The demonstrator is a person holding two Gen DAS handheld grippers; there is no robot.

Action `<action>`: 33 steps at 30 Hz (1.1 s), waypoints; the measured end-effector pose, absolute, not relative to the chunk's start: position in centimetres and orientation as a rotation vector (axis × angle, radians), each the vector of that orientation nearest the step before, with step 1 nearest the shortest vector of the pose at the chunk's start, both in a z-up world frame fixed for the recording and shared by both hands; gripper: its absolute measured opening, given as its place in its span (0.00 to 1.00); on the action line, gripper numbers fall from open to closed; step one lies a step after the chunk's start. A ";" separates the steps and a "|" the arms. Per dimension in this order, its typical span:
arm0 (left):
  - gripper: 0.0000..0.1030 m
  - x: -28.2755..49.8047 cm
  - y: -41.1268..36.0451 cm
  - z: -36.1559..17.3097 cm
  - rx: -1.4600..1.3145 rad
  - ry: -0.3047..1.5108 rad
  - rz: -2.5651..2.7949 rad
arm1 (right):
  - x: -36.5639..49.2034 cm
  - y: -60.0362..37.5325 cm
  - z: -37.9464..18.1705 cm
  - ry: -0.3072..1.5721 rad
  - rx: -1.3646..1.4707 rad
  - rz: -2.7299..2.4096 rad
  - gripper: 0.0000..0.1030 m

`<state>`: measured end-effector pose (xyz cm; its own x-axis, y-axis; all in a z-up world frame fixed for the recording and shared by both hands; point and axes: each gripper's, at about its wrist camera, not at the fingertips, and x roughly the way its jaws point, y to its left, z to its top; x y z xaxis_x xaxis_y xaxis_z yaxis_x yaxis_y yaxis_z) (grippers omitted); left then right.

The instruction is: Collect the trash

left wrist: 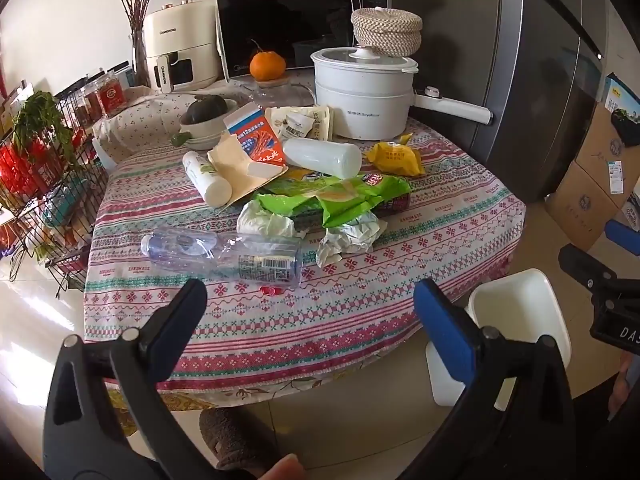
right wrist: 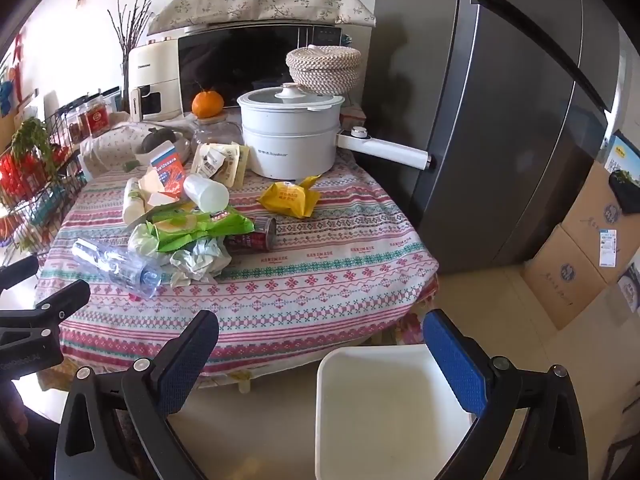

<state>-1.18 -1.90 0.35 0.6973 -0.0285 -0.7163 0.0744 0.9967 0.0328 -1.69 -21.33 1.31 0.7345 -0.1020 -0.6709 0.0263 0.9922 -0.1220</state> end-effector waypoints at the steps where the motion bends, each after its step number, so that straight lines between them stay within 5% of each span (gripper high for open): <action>1: 1.00 -1.3 -2.0 0.4 0.066 0.796 -0.060 | -1.8 -21.5 1.4 0.747 -0.102 -0.073 1.00; 33: 1.00 -2.3 -3.1 -0.6 0.123 0.829 -0.082 | -3.8 -22.6 1.0 0.817 -0.156 -0.125 1.00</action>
